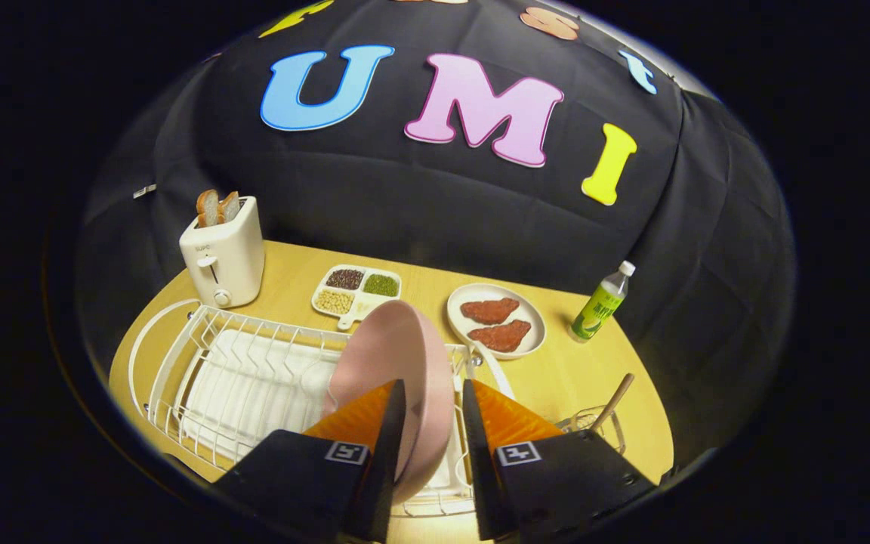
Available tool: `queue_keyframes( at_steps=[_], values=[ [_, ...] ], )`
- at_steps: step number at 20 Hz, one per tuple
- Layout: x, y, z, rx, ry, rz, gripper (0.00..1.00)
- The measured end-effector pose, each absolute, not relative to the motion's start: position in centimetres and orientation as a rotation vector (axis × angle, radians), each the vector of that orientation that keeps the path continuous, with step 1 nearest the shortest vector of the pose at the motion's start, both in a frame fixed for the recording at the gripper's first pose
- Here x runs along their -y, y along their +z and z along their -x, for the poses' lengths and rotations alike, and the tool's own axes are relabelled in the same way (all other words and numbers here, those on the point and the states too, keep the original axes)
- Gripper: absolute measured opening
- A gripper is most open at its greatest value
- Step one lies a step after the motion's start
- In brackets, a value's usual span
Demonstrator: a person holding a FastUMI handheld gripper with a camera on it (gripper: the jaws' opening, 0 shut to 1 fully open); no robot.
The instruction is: Take the plate from the dish rack, then take the spoon from the basket and place it into the plate.
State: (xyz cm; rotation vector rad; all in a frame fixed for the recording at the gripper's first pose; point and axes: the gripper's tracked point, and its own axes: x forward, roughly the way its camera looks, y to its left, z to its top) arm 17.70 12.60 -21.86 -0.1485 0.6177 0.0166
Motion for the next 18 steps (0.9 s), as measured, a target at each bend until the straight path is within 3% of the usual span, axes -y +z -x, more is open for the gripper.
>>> queue_keyframes(
  at_steps=[1, 8, 18],
  values=[
    [-13.0, -22.4, -17.8, -0.643, 0.029, 0.128, 0.40],
    [-13.9, -21.1, -18.3, -0.645, -0.033, 0.046, 0.28],
    [-16.3, -16.3, -19.9, -0.419, -0.005, 0.294, 0.26]
  ],
)
